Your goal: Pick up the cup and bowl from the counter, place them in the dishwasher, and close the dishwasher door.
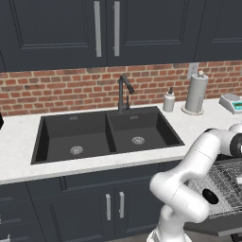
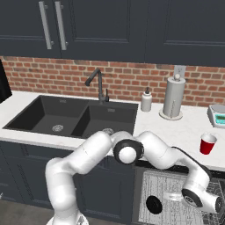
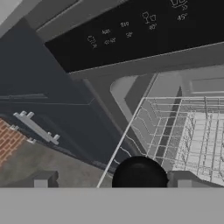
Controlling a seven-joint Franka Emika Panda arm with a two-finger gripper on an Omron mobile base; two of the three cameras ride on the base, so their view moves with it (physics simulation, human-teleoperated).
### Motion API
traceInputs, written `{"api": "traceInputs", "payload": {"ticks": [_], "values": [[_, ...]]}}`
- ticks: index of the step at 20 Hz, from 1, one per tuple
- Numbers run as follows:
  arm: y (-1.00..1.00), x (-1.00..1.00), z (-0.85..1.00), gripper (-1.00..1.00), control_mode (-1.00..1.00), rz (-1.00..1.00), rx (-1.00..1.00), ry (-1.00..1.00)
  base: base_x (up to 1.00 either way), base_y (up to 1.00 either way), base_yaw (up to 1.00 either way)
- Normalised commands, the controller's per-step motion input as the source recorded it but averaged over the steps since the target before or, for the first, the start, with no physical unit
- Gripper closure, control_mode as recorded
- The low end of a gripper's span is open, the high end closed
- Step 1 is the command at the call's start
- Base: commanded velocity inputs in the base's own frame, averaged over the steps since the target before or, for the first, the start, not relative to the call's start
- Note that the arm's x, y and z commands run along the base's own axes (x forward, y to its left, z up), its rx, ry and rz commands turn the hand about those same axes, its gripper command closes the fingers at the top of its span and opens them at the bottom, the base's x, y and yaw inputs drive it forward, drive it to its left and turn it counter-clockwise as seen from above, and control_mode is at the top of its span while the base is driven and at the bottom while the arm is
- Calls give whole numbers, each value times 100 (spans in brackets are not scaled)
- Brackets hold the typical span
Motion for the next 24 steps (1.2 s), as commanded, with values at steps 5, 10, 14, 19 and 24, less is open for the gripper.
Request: {"api": "traceInputs", "payload": {"ticks": [5,10,14,19,24], "values": [[-1,-17,100,-100,-100,0,-19,5,0,0,0],[0,0,100,-100,-100,-6,-28,18,0,0,0],[-3,0,100,-100,-100,-12,-28,17,0,0,0],[0,-1,100,-100,-100,-17,-33,13,0,0,0],[24,0,100,-100,-100,-27,-34,10,0,0,0]]}}
